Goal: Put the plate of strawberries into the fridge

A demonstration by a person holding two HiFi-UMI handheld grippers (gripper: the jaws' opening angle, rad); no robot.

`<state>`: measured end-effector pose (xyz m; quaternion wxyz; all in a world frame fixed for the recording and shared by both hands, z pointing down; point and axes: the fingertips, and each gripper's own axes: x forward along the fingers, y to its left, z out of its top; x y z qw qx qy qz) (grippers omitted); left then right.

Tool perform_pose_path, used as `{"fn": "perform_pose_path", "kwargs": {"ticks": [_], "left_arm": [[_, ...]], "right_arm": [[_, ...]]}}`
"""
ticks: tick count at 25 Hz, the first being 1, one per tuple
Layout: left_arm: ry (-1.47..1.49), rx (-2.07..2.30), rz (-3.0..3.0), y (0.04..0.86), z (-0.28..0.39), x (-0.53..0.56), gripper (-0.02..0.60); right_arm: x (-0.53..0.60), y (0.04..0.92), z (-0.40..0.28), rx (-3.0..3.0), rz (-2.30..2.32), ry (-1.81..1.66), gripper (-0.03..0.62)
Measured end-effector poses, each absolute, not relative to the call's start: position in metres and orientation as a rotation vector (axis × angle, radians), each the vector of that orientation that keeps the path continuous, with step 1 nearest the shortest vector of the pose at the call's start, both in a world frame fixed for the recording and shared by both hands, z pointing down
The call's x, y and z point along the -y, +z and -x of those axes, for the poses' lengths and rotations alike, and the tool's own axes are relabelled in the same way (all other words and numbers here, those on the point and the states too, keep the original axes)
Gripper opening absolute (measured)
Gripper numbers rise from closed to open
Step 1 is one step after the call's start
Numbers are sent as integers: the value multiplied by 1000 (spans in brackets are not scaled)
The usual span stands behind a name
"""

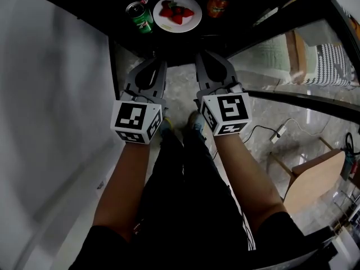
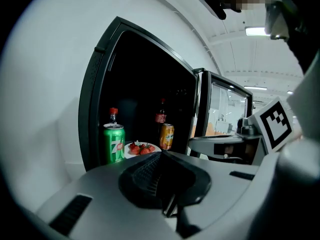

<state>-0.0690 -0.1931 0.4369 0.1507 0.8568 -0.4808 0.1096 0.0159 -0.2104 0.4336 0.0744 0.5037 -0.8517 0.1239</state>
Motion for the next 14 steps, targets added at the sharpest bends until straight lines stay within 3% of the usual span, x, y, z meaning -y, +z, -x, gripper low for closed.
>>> {"fn": "perform_pose_path", "kwargs": {"ticks": [14], "left_arm": [[311, 1365, -2495, 411, 68, 159, -14]], "right_arm": [[169, 405, -24, 2555, -1547, 359, 5]]}}
